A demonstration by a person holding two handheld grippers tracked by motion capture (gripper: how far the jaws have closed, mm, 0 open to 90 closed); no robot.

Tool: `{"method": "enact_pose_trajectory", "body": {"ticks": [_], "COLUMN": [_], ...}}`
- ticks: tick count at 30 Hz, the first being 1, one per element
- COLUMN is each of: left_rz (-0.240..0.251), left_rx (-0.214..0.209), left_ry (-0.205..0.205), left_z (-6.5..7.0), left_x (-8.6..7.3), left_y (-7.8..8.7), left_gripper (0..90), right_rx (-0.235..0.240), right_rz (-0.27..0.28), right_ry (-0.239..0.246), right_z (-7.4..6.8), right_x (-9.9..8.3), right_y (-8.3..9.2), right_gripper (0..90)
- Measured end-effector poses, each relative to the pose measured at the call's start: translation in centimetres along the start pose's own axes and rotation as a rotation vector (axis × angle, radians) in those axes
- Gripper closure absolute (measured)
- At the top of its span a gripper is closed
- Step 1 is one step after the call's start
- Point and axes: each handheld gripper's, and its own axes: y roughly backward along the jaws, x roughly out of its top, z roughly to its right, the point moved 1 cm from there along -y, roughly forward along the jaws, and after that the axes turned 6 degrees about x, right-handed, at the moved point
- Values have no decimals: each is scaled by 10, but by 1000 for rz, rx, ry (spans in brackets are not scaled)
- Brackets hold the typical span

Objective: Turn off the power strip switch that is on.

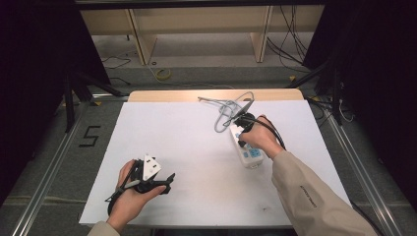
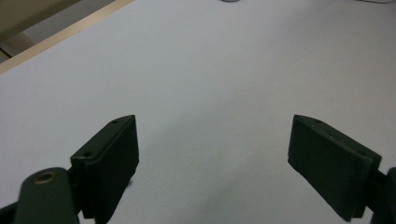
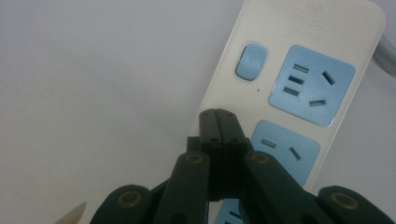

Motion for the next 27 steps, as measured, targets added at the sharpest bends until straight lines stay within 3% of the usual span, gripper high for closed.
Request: {"method": "enact_pose_trajectory", "body": {"ticks": [11, 27], "left_rz": [-5, -3], "left_rx": [-1, 1], "left_ry": [-5, 2], "left_z": [-1, -1], "left_x": [0, -1], "left_y": [0, -1], "left_gripper": [161, 162], "right_rx": [-8, -23], "right_rz": [-7, 23], "right_ry": [4, 27], "right_z": [-2, -4], "right_x": [1, -4], "right_y": [0, 0], "right_gripper": [900, 900]}}
